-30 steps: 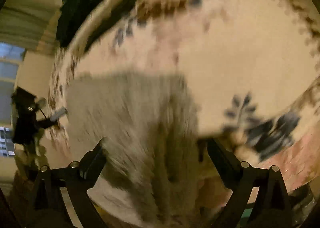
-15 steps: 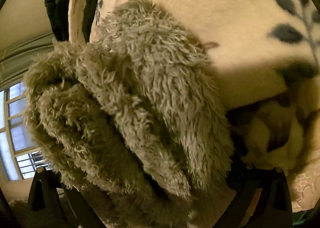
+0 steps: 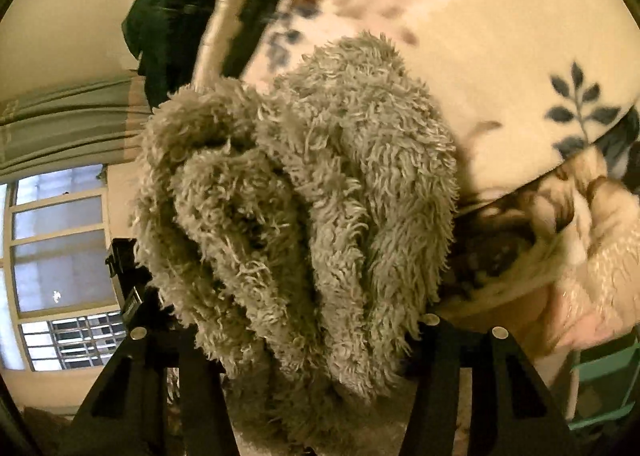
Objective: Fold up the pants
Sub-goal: 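Lift the folded grey fleece with both tools gripping its ends, then lower the folded fleece onto the clothes stack and open both tools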
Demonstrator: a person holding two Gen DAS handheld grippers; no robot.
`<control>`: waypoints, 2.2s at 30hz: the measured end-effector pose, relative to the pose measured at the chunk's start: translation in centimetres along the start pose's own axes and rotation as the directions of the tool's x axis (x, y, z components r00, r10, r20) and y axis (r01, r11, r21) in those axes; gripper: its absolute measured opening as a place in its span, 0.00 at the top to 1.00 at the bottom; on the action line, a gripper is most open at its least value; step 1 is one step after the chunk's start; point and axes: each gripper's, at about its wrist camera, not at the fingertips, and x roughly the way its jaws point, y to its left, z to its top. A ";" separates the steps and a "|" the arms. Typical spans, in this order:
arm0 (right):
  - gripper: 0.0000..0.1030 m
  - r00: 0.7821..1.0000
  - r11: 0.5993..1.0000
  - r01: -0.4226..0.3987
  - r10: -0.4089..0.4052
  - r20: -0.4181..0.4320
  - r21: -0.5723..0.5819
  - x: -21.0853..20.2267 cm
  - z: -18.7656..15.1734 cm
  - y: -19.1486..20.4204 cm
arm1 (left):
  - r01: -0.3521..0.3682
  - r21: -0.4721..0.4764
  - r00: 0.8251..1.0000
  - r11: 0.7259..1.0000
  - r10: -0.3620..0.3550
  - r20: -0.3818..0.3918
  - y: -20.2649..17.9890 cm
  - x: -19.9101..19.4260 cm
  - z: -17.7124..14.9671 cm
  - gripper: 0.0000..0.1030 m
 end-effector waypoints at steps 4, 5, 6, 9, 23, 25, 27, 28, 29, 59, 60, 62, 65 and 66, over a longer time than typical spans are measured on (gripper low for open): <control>0.45 0.999 1.000 -0.019 0.020 0.047 -0.023 -3.2 0.2 5.2 | -0.005 0.063 1.000 0.998 0.004 0.017 -4.8 -3.4 2.0 0.57; 0.45 0.998 0.999 -0.022 0.024 0.055 -0.036 -4.1 0.4 6.6 | -0.010 0.079 1.000 0.997 0.008 0.022 -6.3 -4.4 3.0 0.57; 0.45 0.998 0.998 -0.020 0.023 0.060 -0.058 -4.9 1.2 8.8 | -0.027 0.095 0.999 0.995 0.024 0.033 -7.8 -5.6 4.1 0.57; 0.45 0.998 0.996 -0.008 0.013 0.057 -0.085 -6.7 3.7 13.2 | -0.057 0.111 0.997 0.992 0.051 0.060 -11.5 -8.4 7.8 0.57; 0.44 1.000 0.981 0.026 -0.026 0.006 -0.191 1.3 32.6 32.6 | -0.195 0.026 0.959 0.980 0.185 0.213 -12.0 -10.4 34.2 0.54; 0.43 0.996 0.976 0.090 -0.094 -0.011 -0.200 3.9 36.2 32.9 | -0.266 -0.013 0.947 0.964 0.264 0.183 -8.8 -8.8 37.5 0.50; 0.42 0.983 0.965 0.169 -0.180 -0.035 -0.201 6.6 38.8 32.3 | -0.324 -0.045 0.935 0.945 0.327 0.138 -5.4 -7.3 39.3 0.49; 0.38 0.975 0.960 0.203 -0.217 -0.051 -0.194 7.6 40.1 32.0 | -0.363 -0.076 0.924 0.929 0.369 0.103 -3.2 -5.9 40.1 0.49; 0.35 0.963 0.953 0.243 -0.259 -0.072 -0.178 8.8 41.3 31.2 | -0.387 -0.093 0.916 0.918 0.394 0.079 -1.3 -5.3 39.9 0.49; 0.03 0.600 0.541 0.794 -0.624 0.501 -0.277 -3.6 18.7 45.5 | -0.749 0.057 0.637 0.660 0.694 0.336 -17.8 -10.9 27.2 0.04; 0.03 0.594 0.537 0.797 -0.615 0.518 -0.276 -4.3 17.0 46.7 | -0.751 0.066 0.634 0.657 0.689 0.350 -18.8 -11.7 26.4 0.04; 0.03 0.581 0.534 0.803 -0.603 0.546 -0.265 -5.7 15.1 47.8 | -0.751 0.077 0.632 0.656 0.679 0.375 -20.3 -13.0 25.1 0.04; 0.03 0.567 0.540 0.804 -0.573 0.592 -0.247 -8.6 11.0 49.9 | -0.749 0.088 0.627 0.657 0.659 0.416 -22.7 -15.3 22.6 0.04; 0.03 0.559 0.541 0.806 -0.564 0.608 -0.240 -9.7 9.5 50.6 | -0.747 0.092 0.626 0.658 0.651 0.429 -23.6 -16.1 21.6 0.04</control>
